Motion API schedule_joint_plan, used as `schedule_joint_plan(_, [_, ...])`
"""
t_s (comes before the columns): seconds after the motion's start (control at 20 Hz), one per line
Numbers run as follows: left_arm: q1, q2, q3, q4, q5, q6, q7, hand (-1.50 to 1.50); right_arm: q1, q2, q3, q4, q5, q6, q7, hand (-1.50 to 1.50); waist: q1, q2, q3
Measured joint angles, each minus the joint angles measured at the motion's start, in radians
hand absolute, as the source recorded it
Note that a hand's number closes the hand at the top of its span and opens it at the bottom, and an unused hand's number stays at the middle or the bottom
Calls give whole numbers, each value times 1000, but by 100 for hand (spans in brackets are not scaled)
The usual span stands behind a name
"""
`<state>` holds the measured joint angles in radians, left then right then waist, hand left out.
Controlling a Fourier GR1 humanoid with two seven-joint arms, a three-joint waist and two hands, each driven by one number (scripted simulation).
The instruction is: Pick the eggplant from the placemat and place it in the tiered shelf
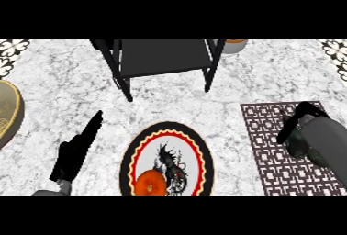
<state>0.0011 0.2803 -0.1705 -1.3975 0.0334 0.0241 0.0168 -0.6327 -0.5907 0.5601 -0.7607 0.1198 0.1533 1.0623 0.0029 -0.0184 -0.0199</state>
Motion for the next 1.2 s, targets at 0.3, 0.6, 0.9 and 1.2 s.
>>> schedule_joint_plan(0.3, [-24, -12, 8, 5, -11, -5, 28, 0, -20, 10, -10, 31, 89, -16, -8, 150, 0, 4, 2])
schedule_joint_plan(0.6, [-10, -14, 19, 1, -7, -18, 30, 0, -43, 61, 23, -141, 168, -52, -38, 150, -8, 4, 14])
schedule_joint_plan(0.9, [-11, -10, 30, 10, -3, -18, 45, 0, -116, 200, 126, -442, 284, -130, -49, 150, -19, -4, 18])
schedule_joint_plan(1.2, [2, -10, 39, 3, -6, -16, 39, 0, -152, 167, 141, -759, 423, -136, 27, 150, -34, -3, 20])
